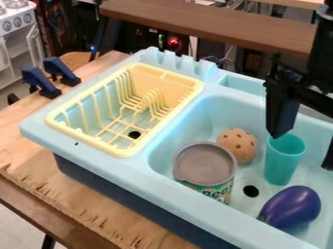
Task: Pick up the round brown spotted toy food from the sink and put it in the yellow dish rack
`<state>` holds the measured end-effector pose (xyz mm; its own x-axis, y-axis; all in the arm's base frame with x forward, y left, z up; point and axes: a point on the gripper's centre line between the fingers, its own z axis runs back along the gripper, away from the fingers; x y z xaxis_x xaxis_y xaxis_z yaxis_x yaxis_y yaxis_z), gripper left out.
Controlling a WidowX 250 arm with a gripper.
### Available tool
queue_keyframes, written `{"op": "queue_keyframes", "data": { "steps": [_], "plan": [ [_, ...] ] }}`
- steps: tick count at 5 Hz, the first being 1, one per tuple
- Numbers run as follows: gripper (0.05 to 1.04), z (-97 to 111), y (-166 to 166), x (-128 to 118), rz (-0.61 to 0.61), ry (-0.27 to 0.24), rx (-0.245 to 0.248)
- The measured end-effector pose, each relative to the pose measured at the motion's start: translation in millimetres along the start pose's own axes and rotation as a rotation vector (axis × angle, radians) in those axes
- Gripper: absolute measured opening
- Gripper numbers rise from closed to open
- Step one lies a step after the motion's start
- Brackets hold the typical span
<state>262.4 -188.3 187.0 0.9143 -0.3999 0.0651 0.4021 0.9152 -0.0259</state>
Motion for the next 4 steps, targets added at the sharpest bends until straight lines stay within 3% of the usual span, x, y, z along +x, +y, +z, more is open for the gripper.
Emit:
{"op": "queue_keyframes", "data": {
  "steps": [2,4],
  "plan": [
    [1.007,-13,15,0,0.025,0.049,0.012],
    [1.007,-15,49,6,0.118,0.021,0.056]
  ]
}}
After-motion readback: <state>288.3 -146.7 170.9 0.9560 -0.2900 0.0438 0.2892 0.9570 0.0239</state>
